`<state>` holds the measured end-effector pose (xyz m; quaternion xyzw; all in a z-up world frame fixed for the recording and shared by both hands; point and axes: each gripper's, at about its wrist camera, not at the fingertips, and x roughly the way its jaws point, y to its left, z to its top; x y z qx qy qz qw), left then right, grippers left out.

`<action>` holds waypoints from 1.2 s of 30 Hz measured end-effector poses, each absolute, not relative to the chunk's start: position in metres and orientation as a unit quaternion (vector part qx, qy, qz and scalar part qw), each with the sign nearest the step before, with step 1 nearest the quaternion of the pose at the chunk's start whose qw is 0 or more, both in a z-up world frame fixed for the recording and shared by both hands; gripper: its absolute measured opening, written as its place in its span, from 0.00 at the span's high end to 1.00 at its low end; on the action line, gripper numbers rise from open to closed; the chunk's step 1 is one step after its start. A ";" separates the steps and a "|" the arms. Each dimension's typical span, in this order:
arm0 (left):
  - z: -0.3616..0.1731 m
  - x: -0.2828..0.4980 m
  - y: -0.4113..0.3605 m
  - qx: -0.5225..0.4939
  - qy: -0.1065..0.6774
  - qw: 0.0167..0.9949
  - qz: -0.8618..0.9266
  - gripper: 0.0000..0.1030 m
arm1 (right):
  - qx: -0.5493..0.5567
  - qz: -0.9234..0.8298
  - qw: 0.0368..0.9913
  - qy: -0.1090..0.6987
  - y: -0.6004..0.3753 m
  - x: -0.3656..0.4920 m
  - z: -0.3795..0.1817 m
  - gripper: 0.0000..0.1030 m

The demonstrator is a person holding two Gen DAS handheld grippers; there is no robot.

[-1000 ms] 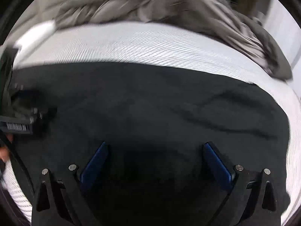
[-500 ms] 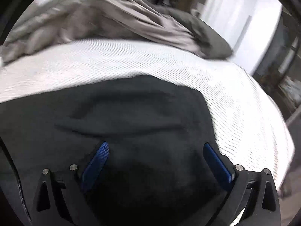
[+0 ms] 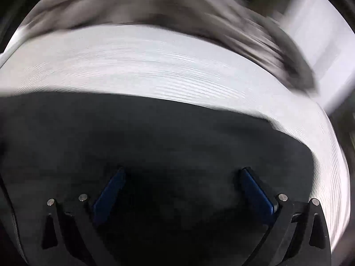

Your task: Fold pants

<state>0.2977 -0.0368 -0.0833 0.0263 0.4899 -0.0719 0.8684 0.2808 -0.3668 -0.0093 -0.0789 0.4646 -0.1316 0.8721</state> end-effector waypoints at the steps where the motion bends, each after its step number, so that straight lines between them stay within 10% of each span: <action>1: -0.084 0.297 -0.037 0.028 0.490 0.868 -0.071 0.00 | -0.053 -0.130 0.877 0.460 -0.379 0.279 -0.007 0.01; 20: -0.080 0.308 -0.037 0.004 0.489 0.871 -0.043 0.00 | -0.111 0.037 0.877 0.467 -0.209 0.286 -0.012 0.02; 28: -0.081 0.306 -0.041 0.013 0.487 0.872 -0.053 0.00 | -0.015 -0.158 0.869 0.469 -0.355 0.285 -0.016 0.03; 36: -0.036 0.264 -0.060 -0.005 0.449 0.885 -0.125 0.01 | -0.032 -0.064 0.896 0.439 -0.298 0.220 0.032 0.02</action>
